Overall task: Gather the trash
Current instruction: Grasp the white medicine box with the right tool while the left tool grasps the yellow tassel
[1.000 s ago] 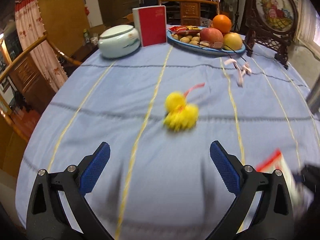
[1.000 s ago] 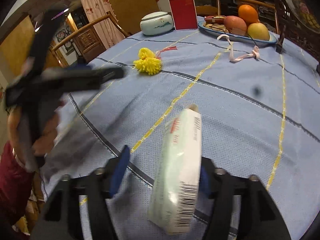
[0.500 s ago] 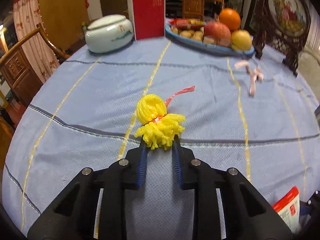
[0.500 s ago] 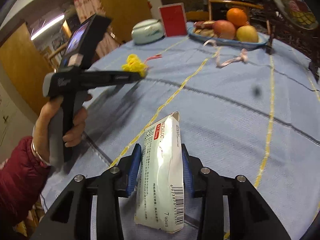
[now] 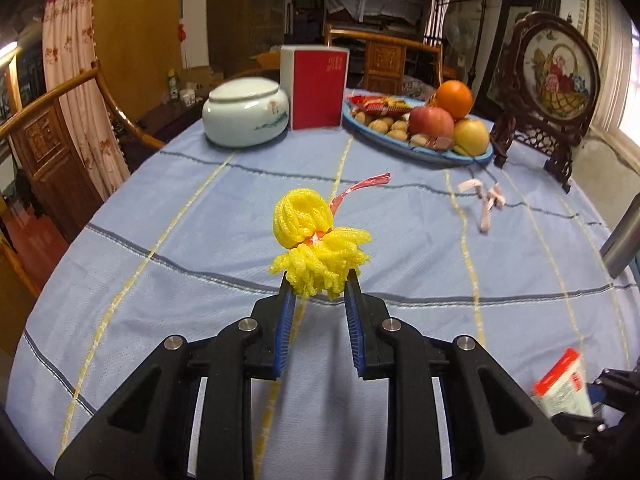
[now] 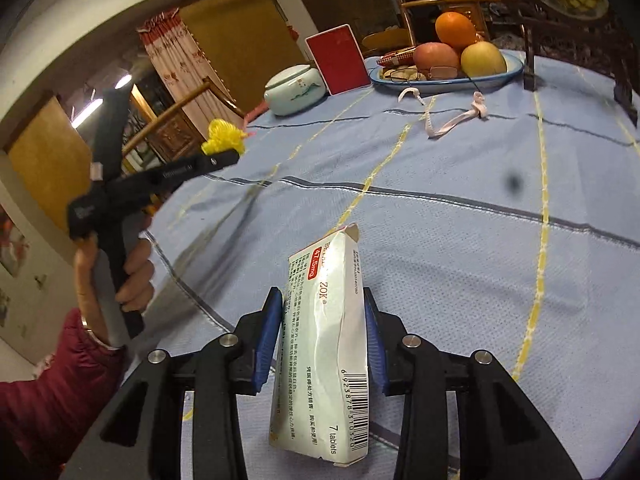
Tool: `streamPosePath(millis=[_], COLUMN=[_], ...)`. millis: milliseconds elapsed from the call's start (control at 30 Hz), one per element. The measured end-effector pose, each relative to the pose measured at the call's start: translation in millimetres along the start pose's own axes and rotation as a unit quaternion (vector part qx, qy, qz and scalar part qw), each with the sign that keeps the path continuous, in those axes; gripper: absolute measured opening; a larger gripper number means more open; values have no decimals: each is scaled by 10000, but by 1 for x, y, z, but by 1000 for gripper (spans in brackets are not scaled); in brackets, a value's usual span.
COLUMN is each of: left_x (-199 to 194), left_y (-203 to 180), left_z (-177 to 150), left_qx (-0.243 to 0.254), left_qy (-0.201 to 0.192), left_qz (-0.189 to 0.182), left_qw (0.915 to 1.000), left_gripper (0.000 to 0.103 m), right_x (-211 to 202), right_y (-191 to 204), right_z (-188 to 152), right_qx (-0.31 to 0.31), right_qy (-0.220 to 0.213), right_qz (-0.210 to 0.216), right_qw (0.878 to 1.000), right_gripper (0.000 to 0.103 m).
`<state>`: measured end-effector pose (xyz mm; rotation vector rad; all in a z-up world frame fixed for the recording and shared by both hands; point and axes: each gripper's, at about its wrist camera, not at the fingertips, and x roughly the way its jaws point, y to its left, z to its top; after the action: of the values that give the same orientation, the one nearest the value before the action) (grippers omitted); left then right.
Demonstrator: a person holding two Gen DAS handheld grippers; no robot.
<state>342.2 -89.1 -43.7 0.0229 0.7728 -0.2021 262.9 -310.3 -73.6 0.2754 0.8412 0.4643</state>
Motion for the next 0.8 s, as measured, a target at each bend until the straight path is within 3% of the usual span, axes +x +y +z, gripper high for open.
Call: streamPosePath(millis=[100, 233, 500, 633, 800], left_x=[9, 15, 39, 26, -19], left_y=[3, 1, 16, 14, 17], left_z=[2, 9, 9, 7, -8], left_qx=[-173, -145, -498, -436, -643], left_qy=[192, 152, 589, 336, 6], left_qz=[-190, 30, 28, 75, 4], left_qw=[9995, 9998, 9970, 9985, 9979], left_gripper=[26, 26, 26, 26, 26], right_x=[1, 3, -9, -10, -10], right_y=[-11, -31, -48, -49, -52], right_z=[1, -3, -14, -17, -16], right_qx=[279, 735, 1185, 1201, 1271], right_qy=[29, 178, 104, 158, 178], right_qz=[298, 572, 897, 917, 801], right_qw=[9992, 9955, 9888, 9884, 9885], right_gripper=[40, 40, 40, 40, 40])
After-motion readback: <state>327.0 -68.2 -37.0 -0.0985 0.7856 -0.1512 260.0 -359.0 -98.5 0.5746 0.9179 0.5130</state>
